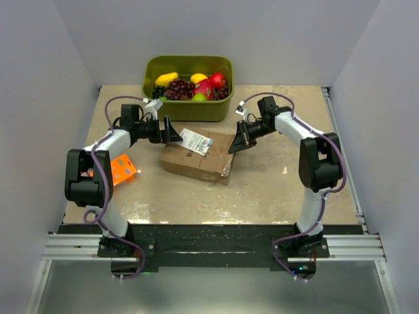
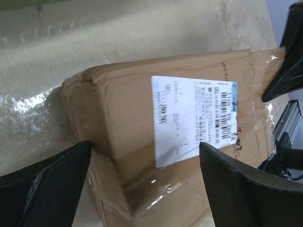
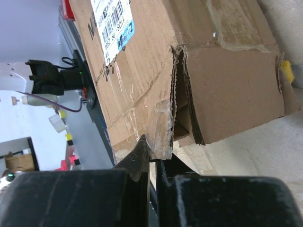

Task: Unpack the express box

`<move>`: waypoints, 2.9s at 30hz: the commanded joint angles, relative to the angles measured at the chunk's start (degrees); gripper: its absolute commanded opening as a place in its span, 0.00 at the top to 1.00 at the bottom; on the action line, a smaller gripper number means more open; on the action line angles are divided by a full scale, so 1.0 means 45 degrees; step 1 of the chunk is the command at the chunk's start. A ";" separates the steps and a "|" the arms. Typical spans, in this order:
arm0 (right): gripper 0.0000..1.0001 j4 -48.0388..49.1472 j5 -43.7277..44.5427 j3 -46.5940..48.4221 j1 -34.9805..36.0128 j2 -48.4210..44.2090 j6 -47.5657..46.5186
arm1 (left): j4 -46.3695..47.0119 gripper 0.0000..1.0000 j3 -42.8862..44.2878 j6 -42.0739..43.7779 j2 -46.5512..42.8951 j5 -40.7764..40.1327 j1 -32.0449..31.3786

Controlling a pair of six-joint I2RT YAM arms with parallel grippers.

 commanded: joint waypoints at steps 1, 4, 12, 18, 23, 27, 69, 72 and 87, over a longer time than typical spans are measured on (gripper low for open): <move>1.00 -0.0114 0.1943 0.0283 -0.0015 0.0053 -0.1535 | 0.0042 0.00 0.0241 -0.0183 0.0013 -0.0031 0.0072; 1.00 -0.0291 0.2374 0.0226 -0.0034 -0.0141 -0.1867 | 0.0275 0.00 0.0848 0.0109 -0.0612 -0.0205 0.0365; 1.00 -0.0388 0.3623 -0.1375 -0.0034 -0.0904 -0.2627 | 0.0156 0.01 0.0111 0.0150 0.0870 0.1881 0.0113; 1.00 -0.0389 0.5049 -0.1962 -0.0015 -0.0982 -0.3039 | 0.2501 0.00 -0.0480 -0.1275 0.1940 0.4456 -0.0103; 1.00 -0.0506 0.5536 -0.2060 -0.0015 -0.0729 -0.3234 | 0.1800 0.00 0.0223 -0.1275 0.2667 0.5107 -0.0513; 1.00 -0.0507 0.5909 -0.2002 0.0004 -0.0611 -0.3722 | 0.3535 0.06 -0.0186 -0.2797 0.2396 0.5847 -0.0552; 1.00 0.0199 0.3603 0.2488 0.2094 -0.0967 -0.0462 | -0.1461 0.18 0.1336 0.1809 -0.1688 0.0419 -0.0260; 0.92 -0.0328 0.3604 0.3407 0.2075 -0.0612 -0.0559 | -0.1715 0.17 0.1571 0.2102 -0.1707 -0.0030 -0.0260; 0.32 -0.4354 0.4680 0.4054 -0.0307 -0.1587 -0.4935 | -0.2750 0.14 0.1493 0.3917 -0.2001 -0.1768 -0.0279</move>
